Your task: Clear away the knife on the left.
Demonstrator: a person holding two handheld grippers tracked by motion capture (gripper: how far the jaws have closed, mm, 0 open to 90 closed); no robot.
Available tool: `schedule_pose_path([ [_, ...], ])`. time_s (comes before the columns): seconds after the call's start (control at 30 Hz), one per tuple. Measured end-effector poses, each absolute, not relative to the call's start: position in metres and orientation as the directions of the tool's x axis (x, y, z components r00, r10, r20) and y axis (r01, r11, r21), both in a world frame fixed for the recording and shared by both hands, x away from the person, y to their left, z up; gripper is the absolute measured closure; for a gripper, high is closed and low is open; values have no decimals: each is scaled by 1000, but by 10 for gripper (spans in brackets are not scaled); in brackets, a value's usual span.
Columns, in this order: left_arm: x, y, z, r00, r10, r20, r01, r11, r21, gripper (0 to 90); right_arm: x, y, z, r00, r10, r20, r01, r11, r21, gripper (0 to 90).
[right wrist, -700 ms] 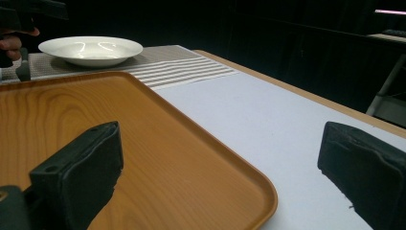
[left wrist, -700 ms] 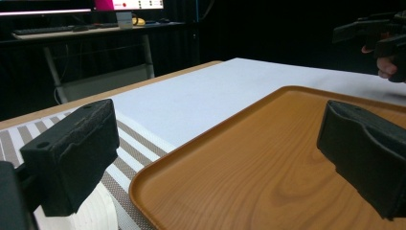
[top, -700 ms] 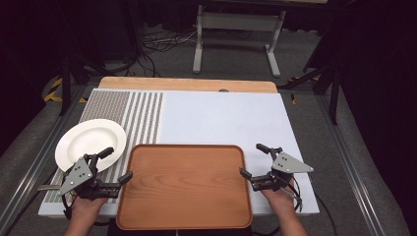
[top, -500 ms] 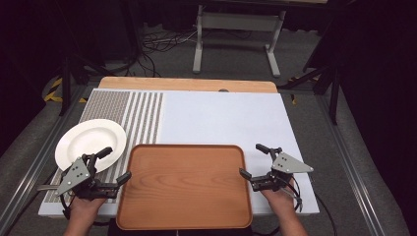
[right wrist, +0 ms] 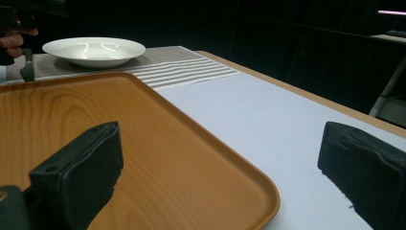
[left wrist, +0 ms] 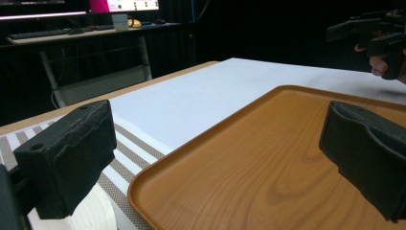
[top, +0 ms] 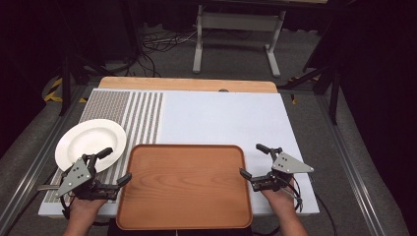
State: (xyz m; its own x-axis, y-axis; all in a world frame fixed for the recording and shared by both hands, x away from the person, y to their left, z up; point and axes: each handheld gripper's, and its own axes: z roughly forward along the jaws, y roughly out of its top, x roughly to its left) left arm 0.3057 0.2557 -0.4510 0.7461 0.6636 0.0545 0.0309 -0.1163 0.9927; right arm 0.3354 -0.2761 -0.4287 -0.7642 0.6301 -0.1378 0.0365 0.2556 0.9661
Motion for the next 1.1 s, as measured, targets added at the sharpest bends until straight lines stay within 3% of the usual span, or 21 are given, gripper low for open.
schedule_pose_path([
  [0.47,309,260,-434,779,626,24,67,-121,990,30,336,-277,-429,-767,628,-130,44,254,966,21],
  [1.1,312,284,-415,841,541,25,120,-230,966,77,338,-274,-432,-785,605,-132,49,274,961,24],
])
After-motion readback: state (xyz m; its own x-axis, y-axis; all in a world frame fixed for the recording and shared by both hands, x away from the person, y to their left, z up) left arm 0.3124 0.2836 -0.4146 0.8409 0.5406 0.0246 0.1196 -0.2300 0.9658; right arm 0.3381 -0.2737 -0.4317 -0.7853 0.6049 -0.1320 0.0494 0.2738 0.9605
